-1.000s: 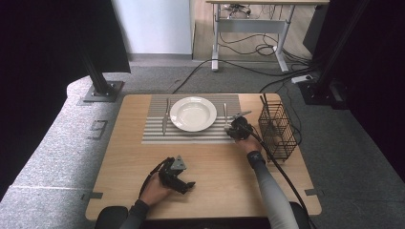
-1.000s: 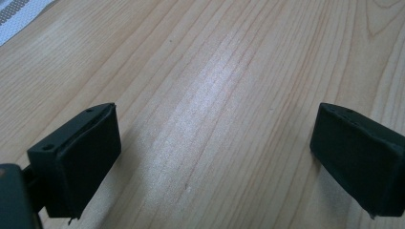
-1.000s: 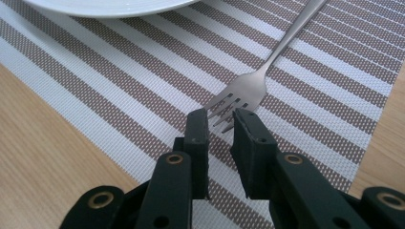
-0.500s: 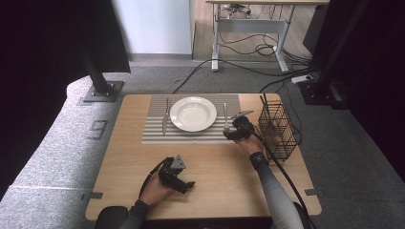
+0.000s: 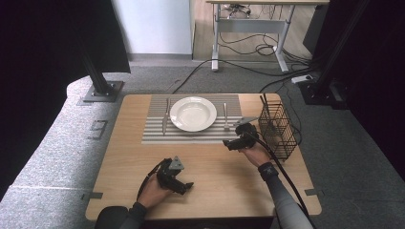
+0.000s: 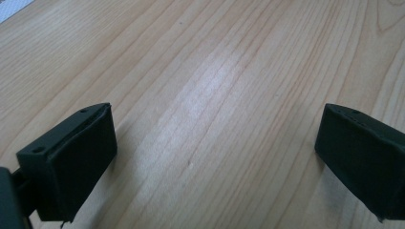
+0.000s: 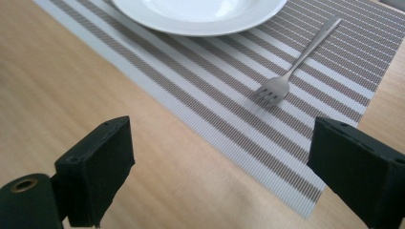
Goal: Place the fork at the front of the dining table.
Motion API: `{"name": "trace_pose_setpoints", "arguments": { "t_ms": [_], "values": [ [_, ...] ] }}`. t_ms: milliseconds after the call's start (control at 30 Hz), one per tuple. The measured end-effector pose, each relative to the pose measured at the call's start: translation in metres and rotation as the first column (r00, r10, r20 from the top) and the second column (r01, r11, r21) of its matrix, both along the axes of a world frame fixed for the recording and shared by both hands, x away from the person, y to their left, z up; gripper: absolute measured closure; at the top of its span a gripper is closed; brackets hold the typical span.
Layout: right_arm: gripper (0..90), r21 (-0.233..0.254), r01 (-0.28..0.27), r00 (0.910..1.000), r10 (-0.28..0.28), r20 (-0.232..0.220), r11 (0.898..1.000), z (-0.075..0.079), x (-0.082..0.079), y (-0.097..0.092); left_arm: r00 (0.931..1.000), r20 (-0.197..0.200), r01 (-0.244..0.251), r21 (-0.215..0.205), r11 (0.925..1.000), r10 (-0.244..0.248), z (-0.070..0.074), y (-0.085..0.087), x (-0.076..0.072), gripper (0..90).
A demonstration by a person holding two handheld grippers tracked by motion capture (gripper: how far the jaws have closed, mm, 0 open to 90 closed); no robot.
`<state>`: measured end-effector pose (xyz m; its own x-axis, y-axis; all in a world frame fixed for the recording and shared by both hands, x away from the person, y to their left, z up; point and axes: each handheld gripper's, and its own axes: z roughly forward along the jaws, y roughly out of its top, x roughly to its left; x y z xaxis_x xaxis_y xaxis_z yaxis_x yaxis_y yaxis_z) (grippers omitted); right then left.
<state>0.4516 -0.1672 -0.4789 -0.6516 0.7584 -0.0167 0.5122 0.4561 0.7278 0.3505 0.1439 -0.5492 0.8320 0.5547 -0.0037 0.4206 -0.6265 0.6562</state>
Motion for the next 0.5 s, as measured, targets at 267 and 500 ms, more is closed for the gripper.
{"name": "trace_pose_setpoints", "arguments": {
  "t_ms": [267,500],
  "values": [
    [5.8,-0.006,-0.017,0.9997,0.017,0.019,1.000,0.005,-0.035,-0.015,0.9996,0.000,-0.028,0.001,0.9996,0.028,0.000,0.005,-0.005,0.3],
    [4.0,0.016,-0.007,0.9995,0.006,0.030,1.000,-0.003,-0.060,-0.035,0.9991,0.001,-0.042,-0.002,0.9991,0.042,0.000,0.008,-0.009,0.5]
  ]
}}
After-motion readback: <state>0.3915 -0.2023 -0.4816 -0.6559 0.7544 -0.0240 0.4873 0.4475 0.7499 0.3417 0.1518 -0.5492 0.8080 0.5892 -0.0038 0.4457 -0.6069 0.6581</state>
